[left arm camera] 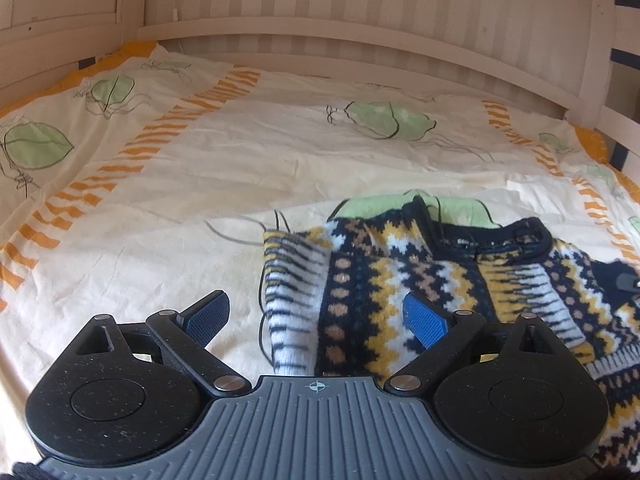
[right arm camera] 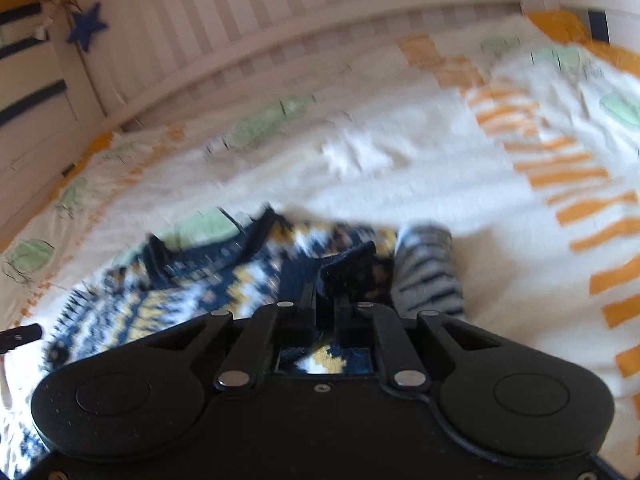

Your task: Fold small clothes

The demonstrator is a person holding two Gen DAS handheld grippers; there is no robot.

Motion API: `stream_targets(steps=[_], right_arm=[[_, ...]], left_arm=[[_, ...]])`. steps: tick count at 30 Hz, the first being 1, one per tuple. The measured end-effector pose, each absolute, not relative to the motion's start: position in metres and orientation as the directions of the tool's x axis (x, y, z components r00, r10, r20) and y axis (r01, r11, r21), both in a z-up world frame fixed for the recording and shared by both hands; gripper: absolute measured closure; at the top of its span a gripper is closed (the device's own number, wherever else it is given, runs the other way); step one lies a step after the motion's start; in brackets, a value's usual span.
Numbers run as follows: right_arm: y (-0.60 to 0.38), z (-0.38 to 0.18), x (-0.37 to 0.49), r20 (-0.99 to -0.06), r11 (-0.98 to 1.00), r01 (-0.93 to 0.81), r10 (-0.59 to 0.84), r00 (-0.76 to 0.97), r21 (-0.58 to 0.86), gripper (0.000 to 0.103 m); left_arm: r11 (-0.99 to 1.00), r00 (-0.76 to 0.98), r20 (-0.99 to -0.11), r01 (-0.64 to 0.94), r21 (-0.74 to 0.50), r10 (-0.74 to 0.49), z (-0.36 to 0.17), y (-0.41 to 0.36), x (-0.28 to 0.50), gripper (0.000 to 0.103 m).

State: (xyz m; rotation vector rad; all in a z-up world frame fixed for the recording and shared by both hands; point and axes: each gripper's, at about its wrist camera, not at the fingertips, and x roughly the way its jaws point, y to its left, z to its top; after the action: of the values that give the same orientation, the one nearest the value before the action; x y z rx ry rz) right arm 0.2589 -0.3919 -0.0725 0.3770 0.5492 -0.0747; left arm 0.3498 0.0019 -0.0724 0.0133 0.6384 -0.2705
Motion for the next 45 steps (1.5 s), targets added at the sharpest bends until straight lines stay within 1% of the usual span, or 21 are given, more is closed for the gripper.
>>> stream_targets(steps=[2, 6, 7, 8, 9, 10, 11, 12, 13, 14, 16, 19, 21, 22, 23, 24, 25, 28, 34, 37, 45], right_arm=[[-0.396, -0.064, 0.250, -0.499, 0.925, 0.187, 0.003, 0.867, 0.331, 0.090], [-0.402, -0.079, 0.258, -0.575, 0.927, 0.240, -0.034, 0.818, 0.287, 0.090], [-0.403, -0.084, 0.260, -0.600, 0.927, 0.245, -0.027, 0.799, 0.284, 0.088], [-0.404, -0.089, 0.262, -0.616, 0.925, 0.255, -0.029, 0.787, 0.283, 0.082], [-0.404, -0.092, 0.261, -0.620, 0.924, 0.262, -0.035, 0.783, 0.279, 0.080], [-0.403, -0.093, 0.260, -0.620, 0.925, 0.268, -0.046, 0.783, 0.269, 0.078], [-0.403, -0.094, 0.258, -0.620, 0.926, 0.272, -0.056, 0.783, 0.260, 0.074], [-0.402, -0.095, 0.257, -0.624, 0.930, 0.274, -0.064, 0.779, 0.247, 0.073], [-0.400, -0.096, 0.257, -0.631, 0.935, 0.275, -0.074, 0.772, 0.226, 0.070], [-0.399, -0.099, 0.257, -0.636, 0.940, 0.273, -0.085, 0.767, 0.203, 0.070], [-0.398, -0.105, 0.256, -0.641, 0.947, 0.268, -0.094, 0.762, 0.180, 0.070], [-0.401, -0.109, 0.254, -0.633, 0.941, 0.274, -0.092, 0.769, 0.196, 0.070], [-0.400, -0.105, 0.253, -0.631, 0.942, 0.273, -0.092, 0.770, 0.195, 0.067], [-0.400, -0.101, 0.251, -0.629, 0.943, 0.269, -0.090, 0.772, 0.195, 0.056], [-0.400, -0.097, 0.248, -0.624, 0.944, 0.262, -0.083, 0.777, 0.200, 0.041], [-0.400, -0.092, 0.244, -0.615, 0.945, 0.251, -0.073, 0.785, 0.209, 0.032], [-0.399, -0.087, 0.237, -0.605, 0.946, 0.243, -0.066, 0.794, 0.215, 0.019], [-0.395, -0.072, 0.218, -0.589, 0.950, 0.223, -0.053, 0.807, 0.219, 0.020], [-0.380, -0.053, 0.161, -0.589, 0.951, 0.173, 0.012, 0.808, 0.257, 0.011], [-0.368, -0.050, 0.128, -0.598, 0.946, 0.152, 0.052, 0.799, 0.285, 0.005], [-0.337, -0.052, 0.051, -0.631, 0.916, 0.136, 0.148, 0.762, 0.378, 0.001]], left_arm=[[0.964, 0.773, -0.585, 0.259, -0.062, -0.245, -0.069, -0.002, 0.353, 0.009], [0.970, 0.766, -0.606, 0.242, -0.033, -0.212, -0.074, -0.011, 0.364, 0.008], [0.971, 0.762, -0.615, 0.237, -0.025, -0.202, -0.076, -0.012, 0.367, 0.008], [0.972, 0.754, -0.628, 0.235, -0.016, -0.193, -0.080, -0.014, 0.369, 0.008], [0.973, 0.744, -0.645, 0.229, 0.002, -0.174, -0.085, -0.014, 0.372, 0.008], [0.976, 0.733, -0.665, 0.216, 0.033, -0.140, -0.090, -0.015, 0.375, 0.008], [0.977, 0.719, -0.689, 0.200, 0.071, -0.098, -0.097, -0.014, 0.379, 0.008], [0.976, 0.699, -0.712, 0.193, 0.098, -0.067, -0.105, -0.013, 0.383, 0.008], [0.976, 0.679, -0.732, 0.192, 0.101, -0.058, -0.113, -0.009, 0.387, 0.001], [0.980, 0.674, -0.736, 0.185, 0.077, -0.069, -0.119, -0.003, 0.389, 0.000], [0.985, 0.667, -0.737, 0.172, 0.004, -0.113, -0.122, 0.010, 0.389, 0.000], [0.982, 0.676, -0.729, 0.185, 0.025, -0.109, -0.121, 0.009, 0.385, 0.000], [0.981, 0.675, -0.730, 0.189, 0.029, -0.109, -0.118, 0.008, 0.383, 0.000], [0.982, 0.672, -0.732, 0.190, 0.022, -0.114, -0.115, 0.009, 0.382, 0.000], [0.981, 0.669, -0.734, 0.191, 0.016, -0.118, -0.112, 0.010, 0.379, 0.000], [0.980, 0.665, -0.736, 0.197, 0.013, -0.124, -0.108, 0.011, 0.375, 0.000], [0.978, 0.663, -0.737, 0.206, 0.011, -0.131, -0.105, 0.011, 0.371, 0.000], [0.972, 0.667, -0.729, 0.234, 0.009, -0.153, -0.094, 0.013, 0.348, 0.000], [0.959, 0.653, -0.726, 0.280, -0.033, -0.216, -0.074, 0.022, 0.291, 0.000], [0.953, 0.647, -0.726, 0.302, -0.041, -0.236, -0.067, 0.027, 0.258, 0.000], [0.945, 0.612, -0.734, 0.303, -0.128, -0.295, -0.062, 0.044, 0.180, 0.000]])
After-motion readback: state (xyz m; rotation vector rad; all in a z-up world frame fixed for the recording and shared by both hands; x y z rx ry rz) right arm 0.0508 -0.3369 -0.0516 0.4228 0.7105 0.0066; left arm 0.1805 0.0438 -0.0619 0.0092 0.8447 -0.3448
